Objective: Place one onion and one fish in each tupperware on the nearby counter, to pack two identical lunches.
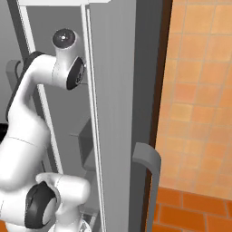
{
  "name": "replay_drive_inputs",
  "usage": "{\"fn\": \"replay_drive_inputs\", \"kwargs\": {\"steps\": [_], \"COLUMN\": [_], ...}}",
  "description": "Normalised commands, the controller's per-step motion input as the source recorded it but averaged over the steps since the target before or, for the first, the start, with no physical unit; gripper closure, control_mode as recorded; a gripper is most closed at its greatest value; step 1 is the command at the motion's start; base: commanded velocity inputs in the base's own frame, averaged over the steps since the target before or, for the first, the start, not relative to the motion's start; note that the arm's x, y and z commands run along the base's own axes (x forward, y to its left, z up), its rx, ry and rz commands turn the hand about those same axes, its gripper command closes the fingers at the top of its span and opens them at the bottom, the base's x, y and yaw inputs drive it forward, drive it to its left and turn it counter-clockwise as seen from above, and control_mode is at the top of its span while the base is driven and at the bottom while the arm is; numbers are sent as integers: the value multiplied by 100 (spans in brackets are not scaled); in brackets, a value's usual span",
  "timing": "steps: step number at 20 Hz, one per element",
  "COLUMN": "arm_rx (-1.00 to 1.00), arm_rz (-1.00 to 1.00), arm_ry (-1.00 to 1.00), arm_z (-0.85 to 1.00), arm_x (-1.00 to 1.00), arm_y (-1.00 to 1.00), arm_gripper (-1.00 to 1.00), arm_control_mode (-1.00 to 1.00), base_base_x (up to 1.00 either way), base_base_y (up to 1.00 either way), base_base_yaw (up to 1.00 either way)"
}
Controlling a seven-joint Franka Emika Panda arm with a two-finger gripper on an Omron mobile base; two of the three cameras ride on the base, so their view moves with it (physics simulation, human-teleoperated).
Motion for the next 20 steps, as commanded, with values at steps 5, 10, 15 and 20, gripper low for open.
{"fn": "replay_drive_inputs", "kwargs": {"steps": [5,10,15,20], "arm_rx": [0,0,-1,-14], "arm_rz": [13,6,0,0], "arm_ry": [13,1,0,4], "arm_z": [-69,-35,-18,-84], "arm_x": [100,100,99,10], "arm_y": [1,0,0,1], "arm_gripper": [-100,-100,-100,100], "arm_control_mode": [-100,-100,-100,-100], "base_base_x": [0,0,0,0], "base_base_y": [0,0,0,0], "base_base_yaw": [0,0,0,0]}}
